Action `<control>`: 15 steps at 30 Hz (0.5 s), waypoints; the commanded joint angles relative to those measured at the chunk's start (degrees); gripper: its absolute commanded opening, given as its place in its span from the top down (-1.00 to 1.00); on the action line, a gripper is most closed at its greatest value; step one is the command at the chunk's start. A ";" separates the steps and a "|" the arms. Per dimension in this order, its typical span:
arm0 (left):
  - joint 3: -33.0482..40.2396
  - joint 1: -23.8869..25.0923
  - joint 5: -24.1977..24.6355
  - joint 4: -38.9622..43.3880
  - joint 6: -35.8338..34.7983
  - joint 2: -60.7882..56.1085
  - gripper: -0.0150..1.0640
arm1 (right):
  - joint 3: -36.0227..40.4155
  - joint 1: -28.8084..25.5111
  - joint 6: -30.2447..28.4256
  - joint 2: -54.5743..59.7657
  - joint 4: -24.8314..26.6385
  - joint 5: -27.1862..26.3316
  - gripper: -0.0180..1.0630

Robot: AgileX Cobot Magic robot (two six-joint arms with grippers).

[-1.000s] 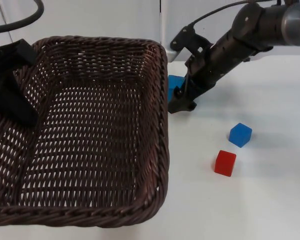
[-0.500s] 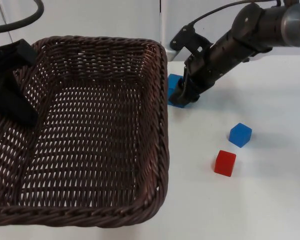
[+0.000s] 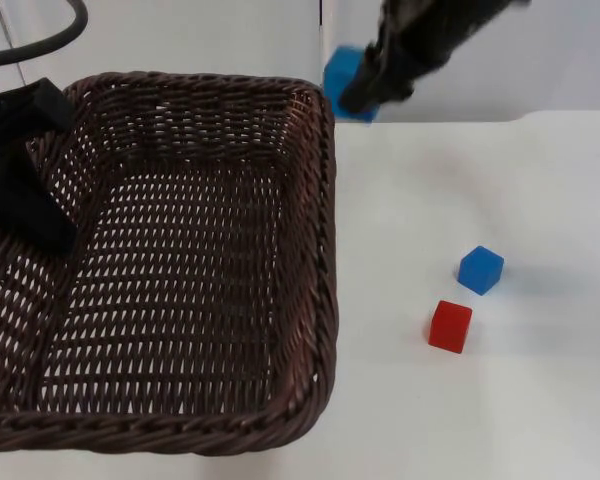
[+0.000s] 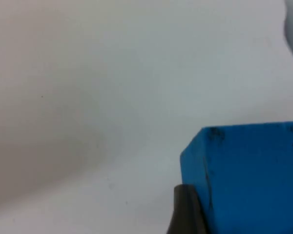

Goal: Pick up the basket with the left hand and place the largest block into the basket with the right hand.

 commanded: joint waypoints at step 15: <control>-0.02 0.19 0.13 -1.89 -0.02 -0.60 0.98 | -0.39 0.36 11.82 -13.15 -10.40 15.02 0.97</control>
